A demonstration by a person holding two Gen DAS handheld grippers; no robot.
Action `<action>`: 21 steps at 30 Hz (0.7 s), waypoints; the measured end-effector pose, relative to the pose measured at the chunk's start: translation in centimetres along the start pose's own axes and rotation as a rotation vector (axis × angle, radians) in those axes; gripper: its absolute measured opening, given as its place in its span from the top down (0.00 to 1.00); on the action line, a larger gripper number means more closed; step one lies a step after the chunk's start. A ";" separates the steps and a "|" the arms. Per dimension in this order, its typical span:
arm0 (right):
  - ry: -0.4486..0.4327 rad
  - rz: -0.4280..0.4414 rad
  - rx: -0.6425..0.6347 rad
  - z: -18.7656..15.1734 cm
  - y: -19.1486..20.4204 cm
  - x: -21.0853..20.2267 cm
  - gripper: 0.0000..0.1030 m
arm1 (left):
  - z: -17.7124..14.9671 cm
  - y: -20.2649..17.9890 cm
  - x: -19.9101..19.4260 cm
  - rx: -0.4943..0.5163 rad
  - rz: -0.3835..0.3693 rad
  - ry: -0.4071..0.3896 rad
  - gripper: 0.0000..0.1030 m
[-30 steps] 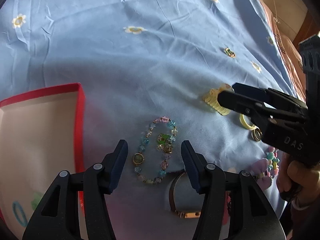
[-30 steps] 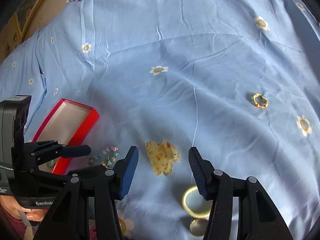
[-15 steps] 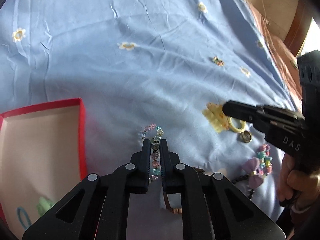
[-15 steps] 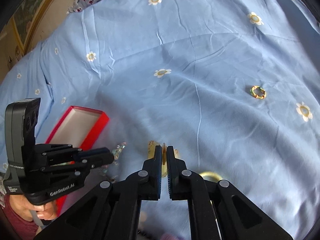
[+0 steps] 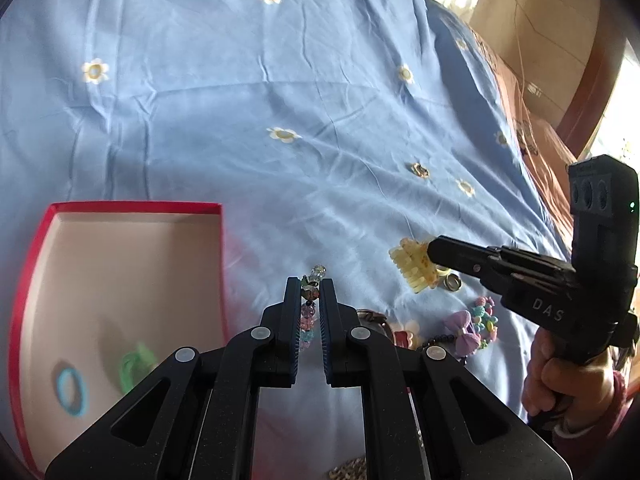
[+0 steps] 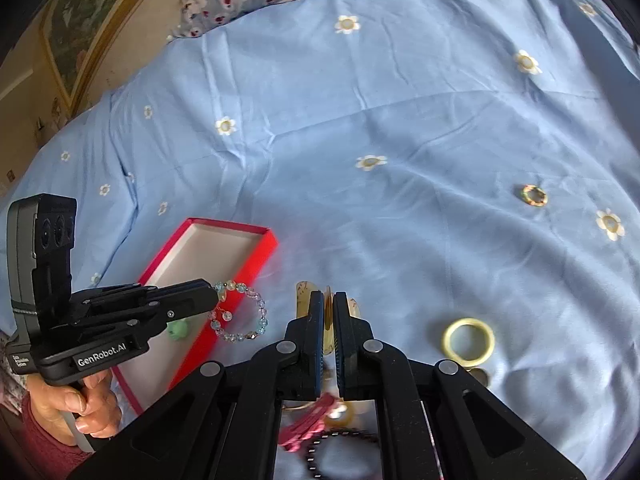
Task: Organize jewelry
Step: 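Carry the bracelet and hair clip into the box lid and release both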
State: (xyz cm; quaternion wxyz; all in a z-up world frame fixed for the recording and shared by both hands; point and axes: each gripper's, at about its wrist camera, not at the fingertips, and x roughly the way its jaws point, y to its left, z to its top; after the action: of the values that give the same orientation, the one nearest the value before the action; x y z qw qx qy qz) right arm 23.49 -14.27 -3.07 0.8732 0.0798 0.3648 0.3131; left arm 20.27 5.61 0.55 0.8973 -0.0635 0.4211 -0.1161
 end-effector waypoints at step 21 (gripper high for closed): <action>0.033 0.091 -0.079 -0.1 6.9 2.4 0.96 | -1.7 5.3 -5.1 -0.100 0.065 -0.072 0.93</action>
State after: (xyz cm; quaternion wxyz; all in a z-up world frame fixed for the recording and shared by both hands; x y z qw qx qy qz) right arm 21.38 -7.42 -1.99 0.8544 0.0565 0.3624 0.3682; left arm 16.57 12.02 2.15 0.9109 -0.0985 0.3955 -0.0635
